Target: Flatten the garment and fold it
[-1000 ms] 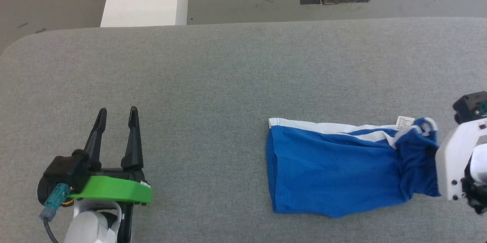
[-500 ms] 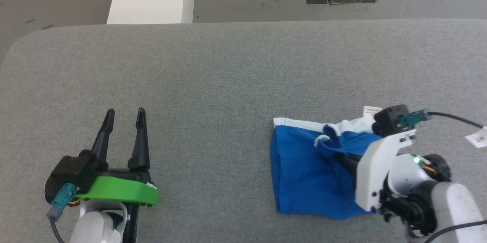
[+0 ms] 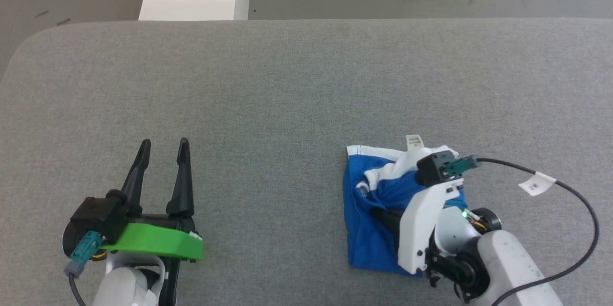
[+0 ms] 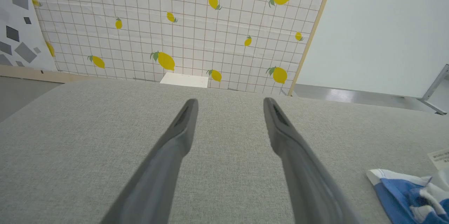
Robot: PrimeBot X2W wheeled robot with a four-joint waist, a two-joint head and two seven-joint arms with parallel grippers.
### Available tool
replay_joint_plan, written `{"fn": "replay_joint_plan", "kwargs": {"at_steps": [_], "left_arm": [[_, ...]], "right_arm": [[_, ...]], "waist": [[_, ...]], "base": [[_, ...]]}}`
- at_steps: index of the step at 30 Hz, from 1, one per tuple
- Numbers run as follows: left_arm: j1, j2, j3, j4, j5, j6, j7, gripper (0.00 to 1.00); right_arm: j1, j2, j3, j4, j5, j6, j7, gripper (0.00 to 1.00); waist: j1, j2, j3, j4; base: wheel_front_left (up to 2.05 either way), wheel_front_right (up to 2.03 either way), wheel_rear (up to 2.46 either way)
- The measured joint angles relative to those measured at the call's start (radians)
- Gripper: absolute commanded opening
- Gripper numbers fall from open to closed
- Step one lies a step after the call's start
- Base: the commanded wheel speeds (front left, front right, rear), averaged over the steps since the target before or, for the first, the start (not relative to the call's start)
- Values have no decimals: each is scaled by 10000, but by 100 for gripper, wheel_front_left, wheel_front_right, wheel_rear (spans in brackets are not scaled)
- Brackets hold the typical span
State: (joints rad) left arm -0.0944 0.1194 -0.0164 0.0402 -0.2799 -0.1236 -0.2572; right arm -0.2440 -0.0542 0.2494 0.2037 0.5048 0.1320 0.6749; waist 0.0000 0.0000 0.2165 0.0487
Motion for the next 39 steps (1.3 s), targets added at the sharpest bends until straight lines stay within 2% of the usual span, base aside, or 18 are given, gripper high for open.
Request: {"fn": "replay_joint_plan", "kwargs": {"at_steps": [2,3,4,5,9,17,20,25,31,39], "left_arm": [[-3,0,-10,15,-15,0,0,100],[-4,0,-12,23,-15,0,0,100],[-4,0,-13,27,-17,0,0,100],[-4,2,-13,31,-17,0,0,100],[-2,15,-2,58,-29,0,0,100],[12,31,8,50,-29,0,0,100],[13,35,-10,42,-29,0,0,100],[13,50,-29,6,-29,0,0,100],[10,73,-134,-8,-31,0,0,100],[-19,88,-238,-8,-71,0,0,100]], "right_arm": [[-108,4,136,307,-119,0,-209,0],[-175,2,201,430,-132,0,-336,7],[-243,-6,286,508,-144,0,-439,49],[-288,-6,368,535,-190,0,-508,100],[-509,17,955,209,-635,0,-529,100],[-664,-69,1404,-2031,-1534,0,550,100],[-576,-242,1189,-2957,-1639,0,918,100],[8,-295,-336,-4497,-2226,0,1097,100],[751,-385,-1676,-4372,-3323,0,1536,100],[989,-140,-1716,-2679,-3887,0,1325,100]], "waist": [[0,0,6,6],[0,0,2,4],[0,0,-4,-4],[0,0,-10,-14],[0,0,-66,-111],[0,0,-240,-448],[0,0,-276,-569],[0,0,-255,-726],[0,0,-163,-770],[0,0,9,-625]], "base": [[0,0,0],[0,0,0],[0,0,0],[0,0,0],[0,0,0],[0,0,0],[0,0,0],[0,0,0],[0,0,0],[0,0,0]]}}
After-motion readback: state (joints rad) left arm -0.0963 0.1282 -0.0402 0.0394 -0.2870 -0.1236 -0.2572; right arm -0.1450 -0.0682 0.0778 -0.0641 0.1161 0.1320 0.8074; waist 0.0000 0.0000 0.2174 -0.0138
